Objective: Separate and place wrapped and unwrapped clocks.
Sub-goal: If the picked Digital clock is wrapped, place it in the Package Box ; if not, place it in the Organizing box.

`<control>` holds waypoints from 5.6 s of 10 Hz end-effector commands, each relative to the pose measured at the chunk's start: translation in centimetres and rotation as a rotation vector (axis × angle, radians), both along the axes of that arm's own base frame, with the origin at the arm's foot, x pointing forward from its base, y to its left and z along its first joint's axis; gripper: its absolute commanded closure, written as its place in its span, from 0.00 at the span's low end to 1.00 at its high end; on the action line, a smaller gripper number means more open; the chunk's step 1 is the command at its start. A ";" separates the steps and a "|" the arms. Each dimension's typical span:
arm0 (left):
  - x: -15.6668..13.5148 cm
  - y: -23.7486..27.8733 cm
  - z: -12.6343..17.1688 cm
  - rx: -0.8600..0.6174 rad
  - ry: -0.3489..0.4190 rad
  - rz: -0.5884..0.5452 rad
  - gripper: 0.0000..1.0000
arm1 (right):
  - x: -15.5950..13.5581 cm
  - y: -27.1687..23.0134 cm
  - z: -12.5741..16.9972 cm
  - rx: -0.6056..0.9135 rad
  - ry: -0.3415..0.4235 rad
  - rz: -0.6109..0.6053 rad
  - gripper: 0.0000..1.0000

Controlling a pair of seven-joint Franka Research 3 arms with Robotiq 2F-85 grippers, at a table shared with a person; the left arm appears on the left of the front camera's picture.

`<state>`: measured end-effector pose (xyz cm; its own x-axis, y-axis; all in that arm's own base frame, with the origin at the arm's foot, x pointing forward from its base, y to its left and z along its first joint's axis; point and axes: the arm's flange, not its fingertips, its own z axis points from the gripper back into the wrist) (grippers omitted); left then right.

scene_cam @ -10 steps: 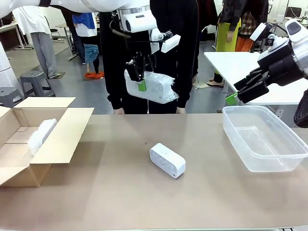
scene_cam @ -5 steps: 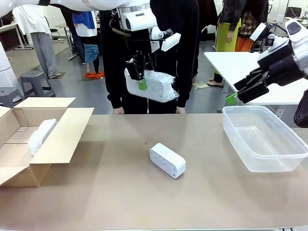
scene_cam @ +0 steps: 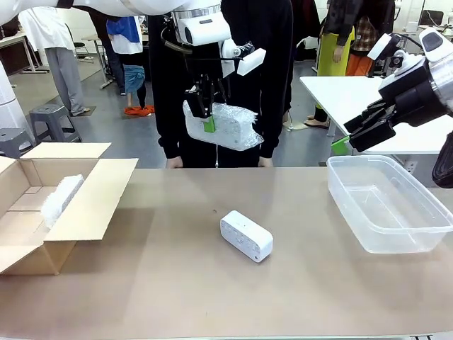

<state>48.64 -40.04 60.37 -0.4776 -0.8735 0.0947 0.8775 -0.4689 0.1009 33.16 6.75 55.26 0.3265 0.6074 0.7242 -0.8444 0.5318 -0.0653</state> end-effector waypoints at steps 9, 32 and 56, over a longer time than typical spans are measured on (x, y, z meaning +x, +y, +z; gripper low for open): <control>0.3 5.3 2.4 -0.051 -0.022 0.374 0.47 | 0.1 0.0 -0.2 0.011 0.006 0.014 0.00; 3.7 49.4 -16.1 -0.207 0.117 2.093 0.47 | 0.1 0.0 -0.2 0.011 0.006 0.014 0.00; -8.3 48.9 -4.8 -0.269 0.058 1.913 0.00 | 0.1 0.0 -0.2 0.011 0.006 0.014 0.00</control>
<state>40.44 9.37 56.28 0.9612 -0.0795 0.2640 0.0923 0.9951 -0.0364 33.16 6.68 55.25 0.3284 0.6075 0.7233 -0.8438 0.5327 -0.0643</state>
